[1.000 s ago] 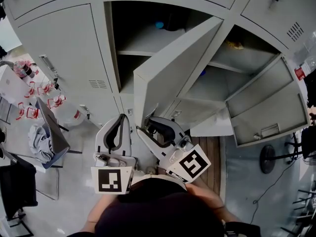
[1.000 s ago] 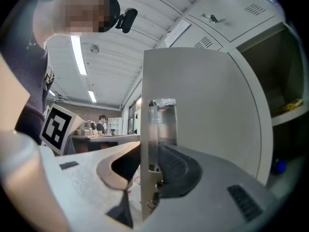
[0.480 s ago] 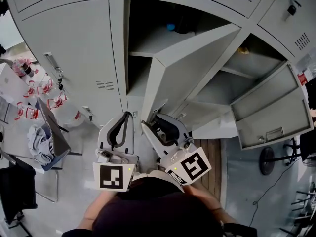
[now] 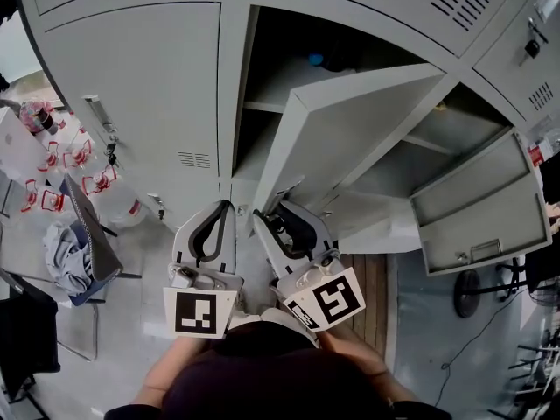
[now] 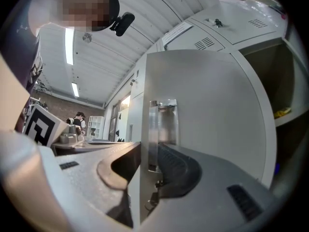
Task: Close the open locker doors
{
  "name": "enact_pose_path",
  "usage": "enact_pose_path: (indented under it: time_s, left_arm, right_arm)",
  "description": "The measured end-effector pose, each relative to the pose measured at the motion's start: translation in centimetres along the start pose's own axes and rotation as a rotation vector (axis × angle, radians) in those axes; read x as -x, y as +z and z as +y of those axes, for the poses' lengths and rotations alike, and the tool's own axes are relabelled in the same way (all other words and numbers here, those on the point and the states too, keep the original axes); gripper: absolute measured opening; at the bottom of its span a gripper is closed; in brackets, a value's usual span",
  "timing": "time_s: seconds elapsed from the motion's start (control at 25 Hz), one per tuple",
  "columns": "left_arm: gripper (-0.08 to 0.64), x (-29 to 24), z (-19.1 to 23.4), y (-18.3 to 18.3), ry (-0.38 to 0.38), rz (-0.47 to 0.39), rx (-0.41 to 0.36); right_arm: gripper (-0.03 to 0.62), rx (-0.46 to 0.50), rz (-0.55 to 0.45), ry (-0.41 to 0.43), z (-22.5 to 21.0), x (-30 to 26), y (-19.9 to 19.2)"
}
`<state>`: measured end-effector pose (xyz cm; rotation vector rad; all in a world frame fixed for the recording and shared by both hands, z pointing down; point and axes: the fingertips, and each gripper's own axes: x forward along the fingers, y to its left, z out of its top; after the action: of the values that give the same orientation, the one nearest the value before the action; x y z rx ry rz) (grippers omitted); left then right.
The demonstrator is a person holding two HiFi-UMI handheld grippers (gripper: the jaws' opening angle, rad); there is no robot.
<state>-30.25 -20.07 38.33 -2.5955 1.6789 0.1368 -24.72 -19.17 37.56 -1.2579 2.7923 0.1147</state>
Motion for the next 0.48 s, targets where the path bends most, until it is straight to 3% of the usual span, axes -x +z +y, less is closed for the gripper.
enact_pose_path:
  time_s: [0.48]
  left_arm:
    - [0.002, -0.5, 1.3, -0.4, 0.001, 0.000, 0.003]
  right_arm:
    - [0.114, 0.021, -0.007, -0.041, -0.8, -2.6, -0.2]
